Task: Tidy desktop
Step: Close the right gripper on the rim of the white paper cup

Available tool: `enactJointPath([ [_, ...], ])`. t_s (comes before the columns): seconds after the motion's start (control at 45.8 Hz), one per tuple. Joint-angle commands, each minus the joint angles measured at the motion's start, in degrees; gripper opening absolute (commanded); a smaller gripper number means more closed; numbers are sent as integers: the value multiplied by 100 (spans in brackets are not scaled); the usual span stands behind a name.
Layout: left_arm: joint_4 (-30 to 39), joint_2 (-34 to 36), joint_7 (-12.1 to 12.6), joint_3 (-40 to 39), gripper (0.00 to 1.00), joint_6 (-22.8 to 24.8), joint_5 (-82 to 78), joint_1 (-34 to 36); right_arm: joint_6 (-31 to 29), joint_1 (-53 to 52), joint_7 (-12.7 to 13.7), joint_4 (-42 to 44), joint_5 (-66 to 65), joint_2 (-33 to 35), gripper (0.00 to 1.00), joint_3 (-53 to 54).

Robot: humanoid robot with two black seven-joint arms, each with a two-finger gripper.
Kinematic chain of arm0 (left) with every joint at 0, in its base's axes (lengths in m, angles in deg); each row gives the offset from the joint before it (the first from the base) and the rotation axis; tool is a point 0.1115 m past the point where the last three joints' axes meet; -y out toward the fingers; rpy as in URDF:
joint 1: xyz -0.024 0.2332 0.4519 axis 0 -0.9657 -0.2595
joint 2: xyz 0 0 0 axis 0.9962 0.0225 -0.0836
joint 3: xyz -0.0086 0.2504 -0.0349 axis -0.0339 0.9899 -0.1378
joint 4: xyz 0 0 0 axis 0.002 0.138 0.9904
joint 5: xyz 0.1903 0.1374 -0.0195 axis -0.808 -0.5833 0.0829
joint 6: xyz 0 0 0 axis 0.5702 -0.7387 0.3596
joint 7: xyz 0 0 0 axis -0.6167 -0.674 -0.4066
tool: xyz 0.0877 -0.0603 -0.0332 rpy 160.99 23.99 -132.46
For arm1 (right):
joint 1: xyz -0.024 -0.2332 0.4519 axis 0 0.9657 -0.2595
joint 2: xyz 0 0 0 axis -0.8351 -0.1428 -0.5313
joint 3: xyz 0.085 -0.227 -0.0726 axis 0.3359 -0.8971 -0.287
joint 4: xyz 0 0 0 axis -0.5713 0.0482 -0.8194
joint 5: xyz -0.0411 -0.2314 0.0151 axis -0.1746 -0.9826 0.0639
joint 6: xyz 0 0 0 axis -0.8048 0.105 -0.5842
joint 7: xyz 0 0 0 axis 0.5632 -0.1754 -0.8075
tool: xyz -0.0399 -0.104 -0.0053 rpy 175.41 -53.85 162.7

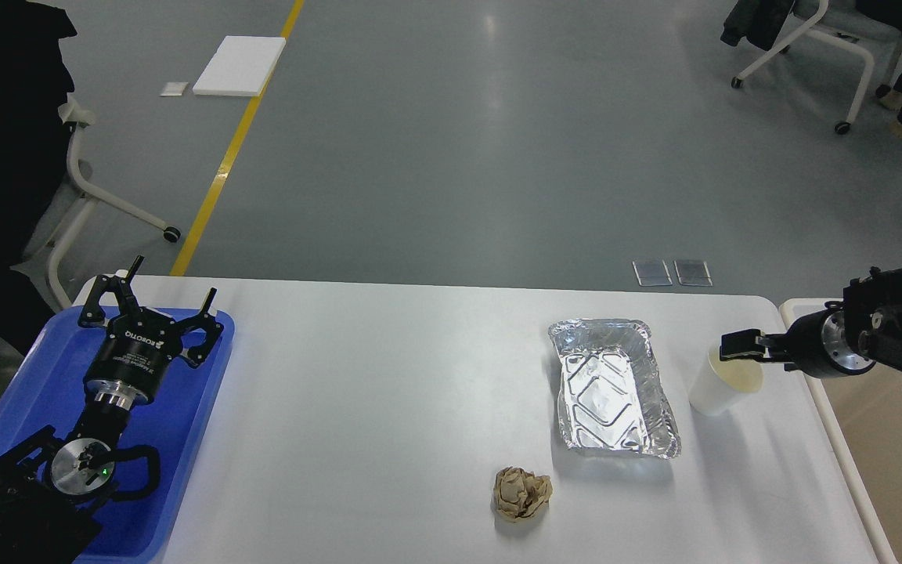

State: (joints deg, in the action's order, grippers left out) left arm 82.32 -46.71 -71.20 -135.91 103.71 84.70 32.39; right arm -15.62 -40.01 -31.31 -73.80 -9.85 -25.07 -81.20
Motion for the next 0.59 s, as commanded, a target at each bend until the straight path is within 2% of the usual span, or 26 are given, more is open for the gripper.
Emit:
enactJointPath([
  [0.0, -3, -3, 1, 0, 99, 0, 0, 0, 257, 237, 1, 114, 29, -39, 100, 18],
  [0.197, -3, 5, 1, 0, 99, 0, 0, 0, 257, 298, 1, 114, 47, -57, 96, 18],
  [0.306, -3, -3, 1, 0, 99, 0, 0, 0, 230, 360, 1, 97, 47, -57, 82, 18],
  [0.393, -3, -3, 1, 0, 99, 0, 0, 0, 195, 369, 1, 62, 38, -57, 57, 10],
  [0.503, -3, 5, 1, 0, 99, 0, 0, 0, 169, 369, 1, 35, 46, -57, 16, 10],
  [0.568, -3, 5, 1, 0, 99, 0, 0, 0, 169, 369, 1, 35, 81, -48, 0, 27],
])
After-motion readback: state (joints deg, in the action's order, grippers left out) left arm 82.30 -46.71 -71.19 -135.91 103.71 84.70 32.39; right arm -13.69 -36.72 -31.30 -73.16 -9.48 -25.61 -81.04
